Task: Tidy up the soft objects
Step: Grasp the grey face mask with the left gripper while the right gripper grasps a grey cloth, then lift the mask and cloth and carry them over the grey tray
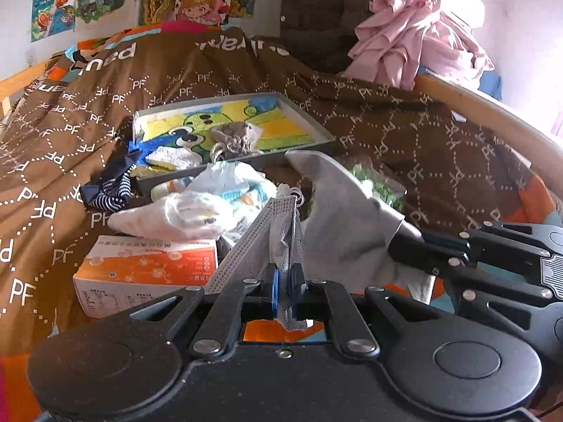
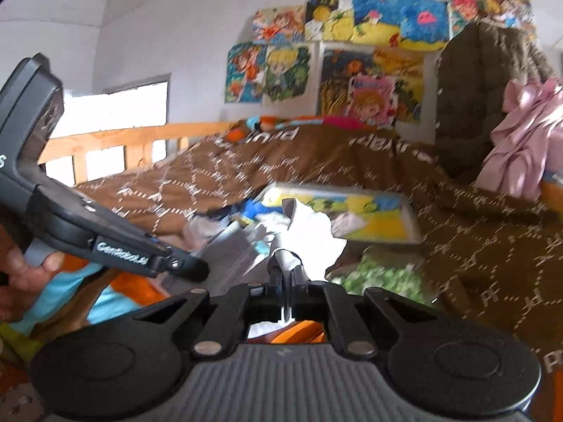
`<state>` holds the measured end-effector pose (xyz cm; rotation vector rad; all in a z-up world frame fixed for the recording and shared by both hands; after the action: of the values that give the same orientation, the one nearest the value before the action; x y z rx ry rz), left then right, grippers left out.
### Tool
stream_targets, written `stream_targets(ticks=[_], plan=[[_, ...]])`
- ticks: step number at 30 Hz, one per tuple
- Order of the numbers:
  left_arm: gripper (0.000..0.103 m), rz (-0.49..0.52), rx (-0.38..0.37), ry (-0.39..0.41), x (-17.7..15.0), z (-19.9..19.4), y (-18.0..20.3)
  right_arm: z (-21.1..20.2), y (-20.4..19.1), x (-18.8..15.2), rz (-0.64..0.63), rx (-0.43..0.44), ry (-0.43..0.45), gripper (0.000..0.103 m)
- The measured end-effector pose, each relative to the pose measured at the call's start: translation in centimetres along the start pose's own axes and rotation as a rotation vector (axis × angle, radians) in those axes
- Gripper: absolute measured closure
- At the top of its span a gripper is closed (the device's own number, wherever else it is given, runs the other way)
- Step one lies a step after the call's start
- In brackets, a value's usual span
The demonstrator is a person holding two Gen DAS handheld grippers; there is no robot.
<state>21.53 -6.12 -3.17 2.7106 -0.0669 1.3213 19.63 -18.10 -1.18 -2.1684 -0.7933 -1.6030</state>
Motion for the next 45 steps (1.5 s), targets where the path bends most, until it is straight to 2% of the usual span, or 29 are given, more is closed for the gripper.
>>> stream_targets(ticks=[7, 12, 20, 25, 30, 35, 40, 45], plan=[[0.097, 0.035, 0.009, 0.039, 1.5, -1.4, 0.8, -0.7, 1.0, 1.9, -0.023, -0.039, 0.054, 0.098], [0.097, 0.052, 0.02, 0.064, 4.1, -1.8, 0.5, -0.4, 2.0, 4.2, -0.022, -0.054, 0.09, 0.098], [0.097, 0.071, 0.103, 0.129, 8.4, -1.4, -1.3, 1.4, 3.9, 8.0, -0.036, -0.054, 0.122, 0.098], [0.097, 0.092, 0.167, 0.141, 9.5, -1.1, -3.0, 3.2, 4.7, 10.2, -0.038, -0.04, 0.128, 0.098], [0.097, 0.099, 0.234, 0.142, 10.2, -0.6, -5.7, 6.9, 5.0, 11.7, -0.05, -0.012, 0.135, 0.098], [0.097, 0.127, 0.318, 0.149, 11.6, 0.6, -9.4, 12.9, 4.7, 13.2, -0.052, 0.037, 0.142, 0.098], [0.097, 0.103, 0.418, 0.142, 13.2, 2.7, -13.5, 18.5, 4.8, 14.3, -0.056, 0.078, 0.136, 0.098], [0.097, 0.102, 0.485, 0.135, 14.4, 5.5, -16.5, 22.0, 5.3, 13.9, -0.078, 0.084, 0.117, 0.098]])
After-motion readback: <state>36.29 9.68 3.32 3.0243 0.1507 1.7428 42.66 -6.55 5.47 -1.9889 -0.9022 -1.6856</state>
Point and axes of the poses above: each gripper's, at about its wrist camera, not at the fingertips, and z roughly the way its jaws point, y to its right, x to its top, the point moved 9 cm from there along z, roughly the way its jaws point, and after that the axes turned 2 degrees about x, right-handed, at the moved point
